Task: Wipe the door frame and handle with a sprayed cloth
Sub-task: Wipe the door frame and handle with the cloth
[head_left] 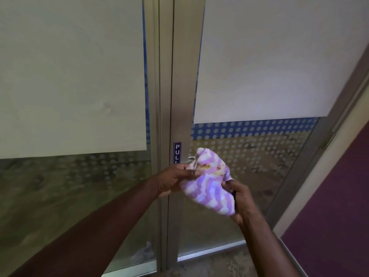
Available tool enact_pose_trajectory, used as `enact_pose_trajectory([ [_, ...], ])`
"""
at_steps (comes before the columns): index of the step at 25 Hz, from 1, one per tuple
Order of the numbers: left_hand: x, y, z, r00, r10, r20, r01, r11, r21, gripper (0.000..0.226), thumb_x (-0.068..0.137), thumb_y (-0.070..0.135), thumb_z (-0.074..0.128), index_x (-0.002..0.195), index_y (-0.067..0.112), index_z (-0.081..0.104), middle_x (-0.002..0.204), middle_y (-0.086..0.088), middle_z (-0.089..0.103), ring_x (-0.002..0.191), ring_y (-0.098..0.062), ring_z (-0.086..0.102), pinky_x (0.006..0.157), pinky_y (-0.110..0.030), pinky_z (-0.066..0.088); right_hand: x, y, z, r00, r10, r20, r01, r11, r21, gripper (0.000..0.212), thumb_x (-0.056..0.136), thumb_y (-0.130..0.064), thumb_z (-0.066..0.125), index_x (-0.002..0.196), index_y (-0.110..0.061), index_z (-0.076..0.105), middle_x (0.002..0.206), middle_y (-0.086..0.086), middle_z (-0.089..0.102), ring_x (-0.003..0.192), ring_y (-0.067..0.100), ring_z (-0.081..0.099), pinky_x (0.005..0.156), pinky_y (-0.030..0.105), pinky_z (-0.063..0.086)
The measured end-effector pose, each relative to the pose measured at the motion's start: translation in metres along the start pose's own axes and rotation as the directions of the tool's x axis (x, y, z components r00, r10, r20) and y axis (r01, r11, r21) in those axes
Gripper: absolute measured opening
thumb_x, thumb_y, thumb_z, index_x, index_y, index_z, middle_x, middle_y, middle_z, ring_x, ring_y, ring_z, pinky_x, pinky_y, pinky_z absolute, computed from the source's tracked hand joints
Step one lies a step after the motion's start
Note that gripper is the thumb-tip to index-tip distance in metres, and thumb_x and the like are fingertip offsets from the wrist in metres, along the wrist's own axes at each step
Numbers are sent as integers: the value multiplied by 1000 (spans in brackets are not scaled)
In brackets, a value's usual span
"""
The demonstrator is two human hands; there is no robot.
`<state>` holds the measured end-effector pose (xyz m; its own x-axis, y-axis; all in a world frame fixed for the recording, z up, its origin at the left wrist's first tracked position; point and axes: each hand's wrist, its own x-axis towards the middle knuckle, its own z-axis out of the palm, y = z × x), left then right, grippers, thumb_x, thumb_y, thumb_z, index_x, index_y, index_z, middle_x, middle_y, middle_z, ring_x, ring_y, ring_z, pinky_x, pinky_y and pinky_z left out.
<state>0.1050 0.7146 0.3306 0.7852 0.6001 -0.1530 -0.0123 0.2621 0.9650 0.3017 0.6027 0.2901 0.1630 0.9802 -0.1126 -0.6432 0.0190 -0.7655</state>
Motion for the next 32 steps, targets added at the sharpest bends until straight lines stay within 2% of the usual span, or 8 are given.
enact_pose_trajectory([
  [7, -8, 6, -6, 975, 105, -195, -102, 994, 28, 64, 72, 9, 93, 126, 4, 58, 133, -27, 69, 121, -43, 67, 114, -68, 43, -5, -26, -6, 950, -277, -147, 247, 950, -191, 50, 82, -14, 78, 126, 5, 66, 127, 36, 66, 119, 53, 63, 103, 67, 49],
  [13, -10, 10, 2, 974, 173, -148, -156, 981, 118, 51, 80, 16, 90, 127, 14, 69, 121, -8, 79, 111, -26, 76, 89, -40, 63, -12, -27, 14, 869, -457, -190, 356, 843, -402, 52, 74, -40, 90, 113, -9, 74, 112, 22, 77, 104, 38, 74, 93, 55, 59],
  [17, -10, 8, 1, 875, 351, -333, -252, 919, 304, 37, 81, 6, 89, 112, 18, 74, 109, -1, 81, 104, -22, 77, 82, -28, 62, -20, -24, 21, 900, -436, 0, 397, 820, -412, 57, 69, -1, 88, 122, -12, 72, 119, 20, 76, 105, 33, 74, 87, 42, 60],
  [22, -14, 10, 18, 624, 577, -528, -189, 766, 614, 50, 74, 36, 95, 110, 18, 65, 106, 5, 69, 94, -13, 67, 75, -26, 52, -29, -15, 41, 744, -667, -38, 554, 648, -524, 40, 80, 15, 75, 108, -14, 72, 103, 8, 78, 92, 19, 71, 78, 26, 58],
  [23, -15, 11, 21, 638, 543, -545, -175, 793, 584, 49, 77, 50, 89, 102, 14, 67, 100, 0, 72, 91, -21, 72, 75, -32, 56, -31, -15, 45, 700, -713, -33, 587, 602, -541, 40, 80, 16, 75, 106, -15, 72, 100, 4, 77, 91, 17, 70, 78, 25, 58],
  [26, -18, 15, 38, 958, 158, -241, -125, 981, 147, 76, 85, 84, 54, 105, 15, 78, 99, -9, 82, 91, -32, 80, 80, -47, 65, -39, -10, 55, 584, -810, 55, 641, 418, -644, 31, 83, 4, 77, 101, -21, 72, 95, -6, 76, 88, 9, 68, 79, 23, 55],
  [28, -19, 17, 50, 993, 108, -46, -110, 992, -54, 72, 89, 81, 54, 117, 19, 77, 112, -15, 80, 99, -33, 79, 85, -51, 65, -45, 0, 59, 585, -801, 128, 627, 347, -698, 28, 81, -8, 79, 105, -21, 71, 99, -6, 77, 90, 8, 70, 80, 25, 55],
  [32, -18, 21, 61, 985, 127, -114, -139, 985, -100, 45, 103, 48, 59, 119, 9, 72, 108, -23, 79, 88, -32, 77, 74, -40, 63, -57, 1, 54, 789, -591, 170, 524, 500, -689, 68, 64, -20, 93, 124, -20, 62, 126, 10, 69, 116, 23, 68, 92, 43, 58],
])
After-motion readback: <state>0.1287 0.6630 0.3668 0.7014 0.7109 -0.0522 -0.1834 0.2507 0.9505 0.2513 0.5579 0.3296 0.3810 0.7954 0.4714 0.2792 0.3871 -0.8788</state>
